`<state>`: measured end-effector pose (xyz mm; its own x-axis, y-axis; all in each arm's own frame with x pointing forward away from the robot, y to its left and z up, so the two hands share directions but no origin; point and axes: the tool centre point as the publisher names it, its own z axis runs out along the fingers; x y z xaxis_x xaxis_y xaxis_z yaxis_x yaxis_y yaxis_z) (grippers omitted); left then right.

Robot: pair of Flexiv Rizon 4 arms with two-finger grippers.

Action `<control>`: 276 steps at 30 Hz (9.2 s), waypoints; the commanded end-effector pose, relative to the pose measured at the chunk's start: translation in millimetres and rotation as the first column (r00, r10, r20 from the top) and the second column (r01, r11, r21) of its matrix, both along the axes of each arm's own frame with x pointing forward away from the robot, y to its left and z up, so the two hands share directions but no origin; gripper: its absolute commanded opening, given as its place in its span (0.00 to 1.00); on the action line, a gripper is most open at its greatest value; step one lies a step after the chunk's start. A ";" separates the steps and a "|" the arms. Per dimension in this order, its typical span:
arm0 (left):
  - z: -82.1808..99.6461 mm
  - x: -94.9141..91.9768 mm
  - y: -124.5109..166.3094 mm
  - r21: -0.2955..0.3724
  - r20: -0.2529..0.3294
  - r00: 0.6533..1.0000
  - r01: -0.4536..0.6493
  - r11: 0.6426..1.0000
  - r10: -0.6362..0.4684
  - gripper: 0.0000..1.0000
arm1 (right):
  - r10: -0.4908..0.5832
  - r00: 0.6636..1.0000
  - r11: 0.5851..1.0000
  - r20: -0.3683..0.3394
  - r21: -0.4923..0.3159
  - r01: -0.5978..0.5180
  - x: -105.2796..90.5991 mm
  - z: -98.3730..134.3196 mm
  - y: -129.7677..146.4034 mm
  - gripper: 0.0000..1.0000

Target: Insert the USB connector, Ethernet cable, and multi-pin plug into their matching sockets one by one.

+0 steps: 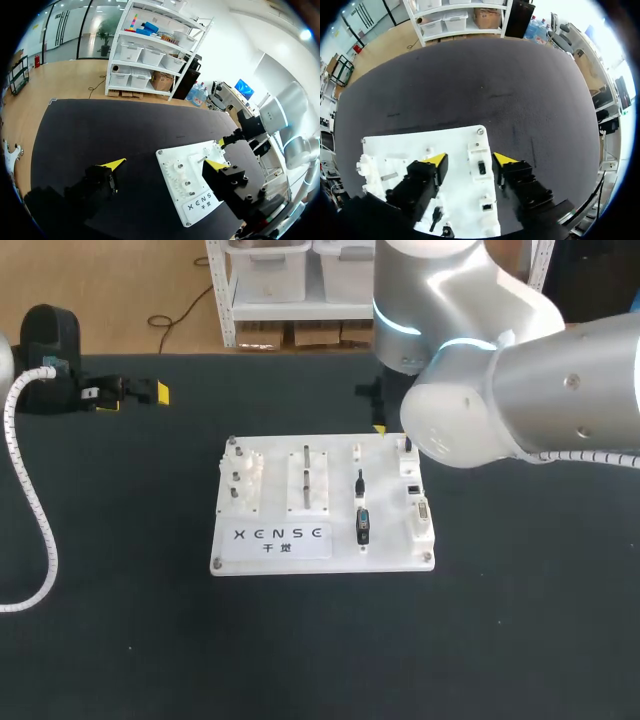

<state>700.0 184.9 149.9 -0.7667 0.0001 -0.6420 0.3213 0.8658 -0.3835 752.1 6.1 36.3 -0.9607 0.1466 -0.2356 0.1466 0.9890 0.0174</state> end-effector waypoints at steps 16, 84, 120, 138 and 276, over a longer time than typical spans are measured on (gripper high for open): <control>0.0 0.0 0.1 0.000 0.000 1.000 0.000 1.000 0.000 1.00 | 0.078 0.995 0.996 -0.067 0.042 -0.075 -80.5 4.5 41.9 1.00; 0.0 0.0 0.1 0.000 0.000 1.000 0.000 1.000 0.000 1.00 | 0.041 0.997 0.999 -0.064 -0.017 -0.042 -90.8 -6.1 -16.8 0.00; 0.0 0.0 0.1 0.000 0.000 1.000 0.000 1.000 0.000 1.00 | 0.015 0.995 0.999 -0.101 -0.047 -0.019 -84.5 -29.7 -20.8 0.00; 0.0 0.0 0.1 0.000 0.000 1.000 0.000 1.000 0.000 1.00 | 0.014 0.996 0.999 -0.082 -0.050 -0.018 -82.5 -24.5 -19.1 0.98; 0.0 0.0 0.1 0.000 0.000 1.000 0.000 1.000 0.000 1.00 | 0.212 0.976 0.977 -0.045 -0.009 -0.213 -156.5 32.1 -19.7 0.00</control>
